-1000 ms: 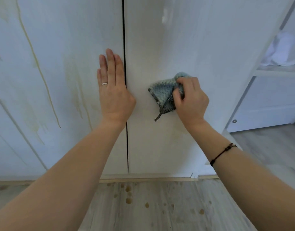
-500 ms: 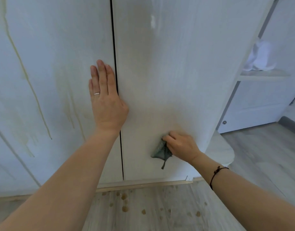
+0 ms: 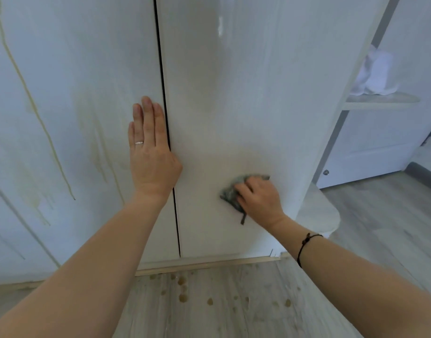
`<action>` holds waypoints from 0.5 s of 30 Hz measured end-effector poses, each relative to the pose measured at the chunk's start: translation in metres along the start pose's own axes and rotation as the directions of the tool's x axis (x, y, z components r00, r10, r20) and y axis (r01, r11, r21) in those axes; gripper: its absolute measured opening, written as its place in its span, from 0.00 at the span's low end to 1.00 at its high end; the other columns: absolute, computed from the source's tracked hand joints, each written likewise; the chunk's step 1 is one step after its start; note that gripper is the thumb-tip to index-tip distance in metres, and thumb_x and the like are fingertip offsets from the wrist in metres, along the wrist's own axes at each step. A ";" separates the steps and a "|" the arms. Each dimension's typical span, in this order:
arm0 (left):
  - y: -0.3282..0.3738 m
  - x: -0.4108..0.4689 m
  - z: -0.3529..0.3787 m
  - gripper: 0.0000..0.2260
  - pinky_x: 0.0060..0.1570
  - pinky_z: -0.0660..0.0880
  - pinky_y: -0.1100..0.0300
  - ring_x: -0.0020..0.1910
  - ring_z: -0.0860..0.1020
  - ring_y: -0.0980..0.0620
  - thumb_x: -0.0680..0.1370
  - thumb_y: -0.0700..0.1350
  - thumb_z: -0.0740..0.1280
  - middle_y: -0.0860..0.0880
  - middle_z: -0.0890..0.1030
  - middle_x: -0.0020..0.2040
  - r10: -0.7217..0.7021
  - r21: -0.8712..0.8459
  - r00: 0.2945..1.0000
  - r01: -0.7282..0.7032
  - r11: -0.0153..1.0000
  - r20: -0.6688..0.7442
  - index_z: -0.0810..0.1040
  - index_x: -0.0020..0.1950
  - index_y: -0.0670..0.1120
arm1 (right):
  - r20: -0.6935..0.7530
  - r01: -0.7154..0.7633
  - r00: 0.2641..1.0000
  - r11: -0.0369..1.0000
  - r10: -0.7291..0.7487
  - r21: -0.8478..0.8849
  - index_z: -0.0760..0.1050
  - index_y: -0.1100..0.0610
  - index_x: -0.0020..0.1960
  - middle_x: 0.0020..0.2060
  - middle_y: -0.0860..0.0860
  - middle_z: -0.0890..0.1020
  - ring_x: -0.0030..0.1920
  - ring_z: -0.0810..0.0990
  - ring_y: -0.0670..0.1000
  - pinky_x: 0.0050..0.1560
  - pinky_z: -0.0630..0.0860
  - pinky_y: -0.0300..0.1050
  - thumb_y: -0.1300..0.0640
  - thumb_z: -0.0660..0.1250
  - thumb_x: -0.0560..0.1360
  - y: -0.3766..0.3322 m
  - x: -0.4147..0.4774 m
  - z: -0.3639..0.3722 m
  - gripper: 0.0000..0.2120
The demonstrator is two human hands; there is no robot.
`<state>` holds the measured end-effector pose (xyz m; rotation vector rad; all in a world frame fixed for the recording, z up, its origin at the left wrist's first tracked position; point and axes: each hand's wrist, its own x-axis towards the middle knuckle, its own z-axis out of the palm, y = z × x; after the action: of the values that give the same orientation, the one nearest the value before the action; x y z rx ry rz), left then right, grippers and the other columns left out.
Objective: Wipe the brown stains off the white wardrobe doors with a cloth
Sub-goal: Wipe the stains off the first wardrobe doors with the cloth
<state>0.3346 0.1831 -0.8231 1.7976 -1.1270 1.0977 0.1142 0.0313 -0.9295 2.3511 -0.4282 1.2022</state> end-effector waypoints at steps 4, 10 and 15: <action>-0.005 -0.029 0.005 0.38 0.79 0.49 0.46 0.81 0.49 0.40 0.72 0.31 0.61 0.39 0.52 0.81 0.037 0.025 0.994 -0.040 0.999 0.100 0.52 0.81 0.37 | 0.412 0.080 0.909 0.997 -0.072 -0.004 0.78 0.56 0.49 0.41 0.53 0.77 0.38 0.76 0.56 0.35 0.72 0.48 0.62 0.79 0.63 0.022 -0.078 0.002 0.17; -0.005 -0.034 0.012 0.40 0.79 0.46 0.47 0.81 0.45 0.43 0.71 0.32 0.60 0.40 0.50 0.82 0.017 0.050 0.994 -0.023 0.998 0.104 0.49 0.81 0.38 | 0.457 -0.021 0.890 1.000 0.015 0.008 0.78 0.58 0.47 0.41 0.55 0.76 0.36 0.76 0.57 0.31 0.73 0.48 0.65 0.79 0.61 0.044 -0.074 -0.012 0.17; -0.002 -0.035 0.018 0.39 0.79 0.46 0.46 0.81 0.43 0.44 0.71 0.31 0.59 0.39 0.51 0.81 -0.010 0.038 0.997 0.007 0.999 0.071 0.48 0.81 0.38 | 0.053 -0.300 0.953 0.954 0.299 0.023 0.76 0.60 0.50 0.43 0.58 0.75 0.41 0.74 0.59 0.31 0.71 0.45 0.64 0.63 0.72 0.055 0.007 -0.038 0.08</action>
<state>0.3324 0.1778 -0.8625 1.8827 -1.1461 1.0637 0.0667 0.0047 -0.8895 2.4071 -0.8134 1.2915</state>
